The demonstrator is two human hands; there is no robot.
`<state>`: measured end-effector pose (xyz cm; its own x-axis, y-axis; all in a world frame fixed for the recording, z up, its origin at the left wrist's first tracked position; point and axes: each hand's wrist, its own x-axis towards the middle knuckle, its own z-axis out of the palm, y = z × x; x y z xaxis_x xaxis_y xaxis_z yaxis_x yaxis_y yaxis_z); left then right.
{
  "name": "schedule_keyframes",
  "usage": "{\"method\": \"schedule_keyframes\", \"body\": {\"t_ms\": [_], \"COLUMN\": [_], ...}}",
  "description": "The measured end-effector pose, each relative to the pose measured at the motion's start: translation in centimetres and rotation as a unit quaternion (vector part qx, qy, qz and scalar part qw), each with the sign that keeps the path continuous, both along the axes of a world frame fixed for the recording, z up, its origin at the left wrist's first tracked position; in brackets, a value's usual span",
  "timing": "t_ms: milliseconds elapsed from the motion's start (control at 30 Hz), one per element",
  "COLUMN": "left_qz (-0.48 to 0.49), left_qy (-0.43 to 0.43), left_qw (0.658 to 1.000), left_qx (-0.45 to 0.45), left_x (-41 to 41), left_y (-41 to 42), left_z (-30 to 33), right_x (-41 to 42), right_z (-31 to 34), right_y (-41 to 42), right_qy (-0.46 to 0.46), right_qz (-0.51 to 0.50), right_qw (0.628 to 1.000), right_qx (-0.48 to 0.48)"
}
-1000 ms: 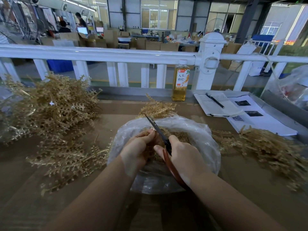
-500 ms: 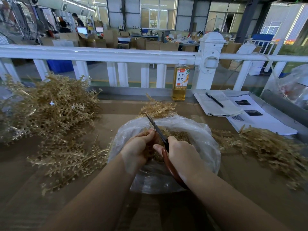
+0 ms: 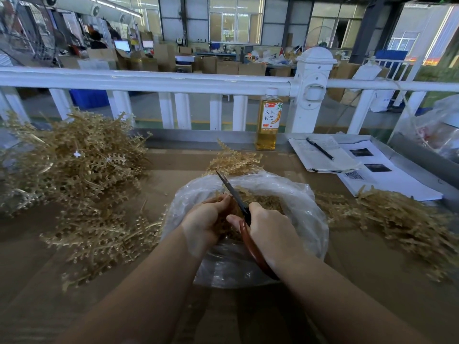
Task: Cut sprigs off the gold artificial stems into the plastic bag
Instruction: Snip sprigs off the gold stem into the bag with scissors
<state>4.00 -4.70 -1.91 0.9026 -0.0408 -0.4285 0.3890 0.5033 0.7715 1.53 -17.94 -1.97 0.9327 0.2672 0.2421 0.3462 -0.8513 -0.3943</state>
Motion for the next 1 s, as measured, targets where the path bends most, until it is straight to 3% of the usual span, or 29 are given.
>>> {"method": "schedule_keyframes", "body": {"t_ms": [500,633,733,900,1000], "left_qz": [0.021,0.007,0.015,-0.099,-0.108], "left_qy": [0.021,-0.021,-0.048,-0.022,-0.061], "left_qw": [0.999,0.995,0.975,0.979,0.966], "left_qx": [0.039,0.102,0.215,0.174,0.226], "left_x": [-0.2,-0.3,0.0,-0.7,-1.2], "left_y": [0.3,0.2,0.4,1.2,1.7], "left_z": [0.5,1.3,1.2,1.6,1.6], "right_x": [-0.4,-0.3,-0.5,-0.7,-0.7], "right_z": [0.3,0.4,0.2,-0.5,-0.6], "right_y": [-0.6,-0.9,-1.0,-1.4,-1.7], "right_qy": [0.003,-0.024,-0.03,-0.007,-0.001], "right_qz": [-0.013,-0.03,-0.033,-0.047,-0.053], "right_qw": [1.0,0.999,0.999,0.999,0.999], "right_qx": [0.011,0.009,0.016,0.004,0.012]}}
